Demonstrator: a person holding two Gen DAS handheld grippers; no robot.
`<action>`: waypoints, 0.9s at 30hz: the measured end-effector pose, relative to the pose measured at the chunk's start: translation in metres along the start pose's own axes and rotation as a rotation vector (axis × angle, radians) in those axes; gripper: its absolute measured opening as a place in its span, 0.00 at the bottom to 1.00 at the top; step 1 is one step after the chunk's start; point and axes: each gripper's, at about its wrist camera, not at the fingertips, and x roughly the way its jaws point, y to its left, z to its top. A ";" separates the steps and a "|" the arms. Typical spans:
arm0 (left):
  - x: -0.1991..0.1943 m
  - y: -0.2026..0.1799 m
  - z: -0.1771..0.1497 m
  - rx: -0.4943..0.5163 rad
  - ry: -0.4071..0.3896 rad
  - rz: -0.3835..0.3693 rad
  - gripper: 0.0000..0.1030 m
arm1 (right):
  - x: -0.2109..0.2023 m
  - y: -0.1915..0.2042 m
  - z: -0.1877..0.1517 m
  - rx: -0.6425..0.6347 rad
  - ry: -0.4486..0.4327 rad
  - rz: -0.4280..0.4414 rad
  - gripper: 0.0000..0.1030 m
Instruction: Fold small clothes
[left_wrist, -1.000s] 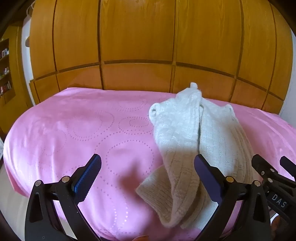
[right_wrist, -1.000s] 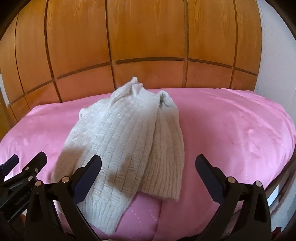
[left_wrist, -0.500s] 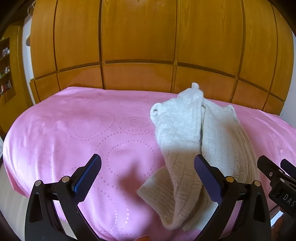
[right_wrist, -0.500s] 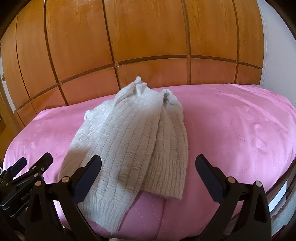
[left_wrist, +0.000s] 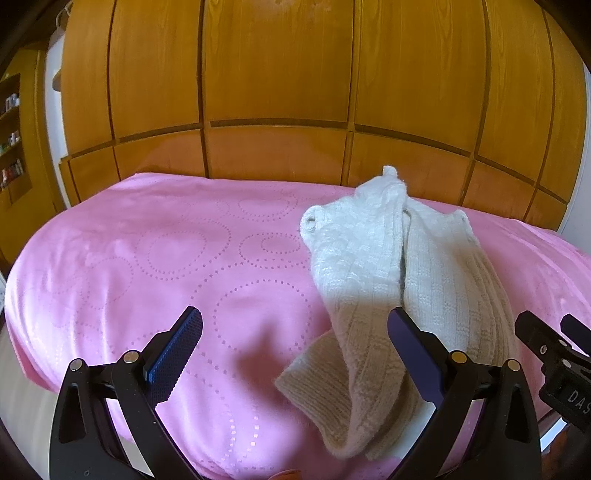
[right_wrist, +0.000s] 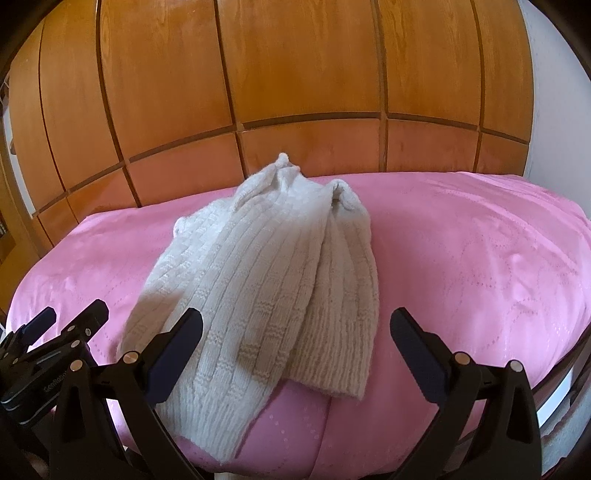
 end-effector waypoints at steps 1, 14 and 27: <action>0.001 0.001 0.000 -0.003 0.002 0.000 0.97 | 0.000 0.000 0.000 -0.001 0.002 0.002 0.98; 0.005 0.000 0.000 0.002 0.012 0.009 0.97 | 0.004 -0.003 -0.001 0.016 0.015 0.009 0.98; 0.012 -0.001 -0.001 0.039 0.039 -0.005 0.97 | 0.006 -0.017 0.005 0.043 0.008 0.020 0.98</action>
